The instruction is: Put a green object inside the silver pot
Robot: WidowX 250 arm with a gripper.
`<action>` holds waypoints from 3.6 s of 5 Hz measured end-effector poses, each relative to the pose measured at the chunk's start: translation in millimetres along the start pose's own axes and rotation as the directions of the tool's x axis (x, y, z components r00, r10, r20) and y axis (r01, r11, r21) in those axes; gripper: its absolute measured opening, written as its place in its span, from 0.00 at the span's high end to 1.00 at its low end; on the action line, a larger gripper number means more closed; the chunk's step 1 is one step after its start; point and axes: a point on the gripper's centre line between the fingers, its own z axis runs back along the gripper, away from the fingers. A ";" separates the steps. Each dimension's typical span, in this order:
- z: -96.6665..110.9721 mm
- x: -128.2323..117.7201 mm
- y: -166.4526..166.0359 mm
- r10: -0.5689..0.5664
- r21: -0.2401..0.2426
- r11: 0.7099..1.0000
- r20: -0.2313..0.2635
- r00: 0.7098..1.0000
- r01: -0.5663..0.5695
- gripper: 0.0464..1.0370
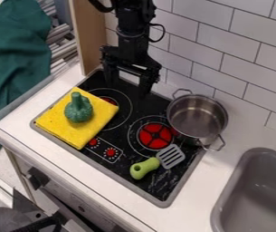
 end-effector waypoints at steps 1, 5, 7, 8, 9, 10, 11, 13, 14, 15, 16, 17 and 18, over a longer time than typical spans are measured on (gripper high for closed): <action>-12.6 -7.5 -0.8 -0.001 -0.004 1.000 -0.041 0.999 0.001 0.04; 2.9 -24.1 77.4 0.099 -0.003 0.995 0.077 0.992 -0.099 0.04; 2.1 -27.3 101.0 0.118 0.001 0.993 0.081 0.990 -0.118 0.04; -1.3 -32.9 100.9 0.115 0.000 0.993 0.069 0.991 -0.115 0.04; -5.8 -42.2 100.9 0.115 0.016 0.993 0.037 0.993 -0.115 0.04; -10.0 -52.5 104.0 0.118 0.014 0.993 0.016 0.993 -0.119 0.04; -10.4 -57.0 104.6 0.124 0.007 0.992 0.018 0.992 -0.124 0.04; -13.0 -56.0 100.7 0.134 -0.014 0.991 0.032 0.990 -0.133 0.09; -16.0 -53.8 94.4 0.137 -0.018 0.990 0.027 0.990 -0.136 0.39; -16.4 -51.3 89.2 0.128 -0.006 0.992 0.029 0.991 -0.128 0.69; -16.4 -49.6 83.8 0.116 0.006 0.993 0.025 0.993 -0.117 0.80; -15.3 -51.1 80.8 0.119 0.024 0.993 0.019 0.993 -0.120 0.80; 4.7 -57.0 78.9 0.154 0.031 0.987 0.041 0.987 -0.155 0.80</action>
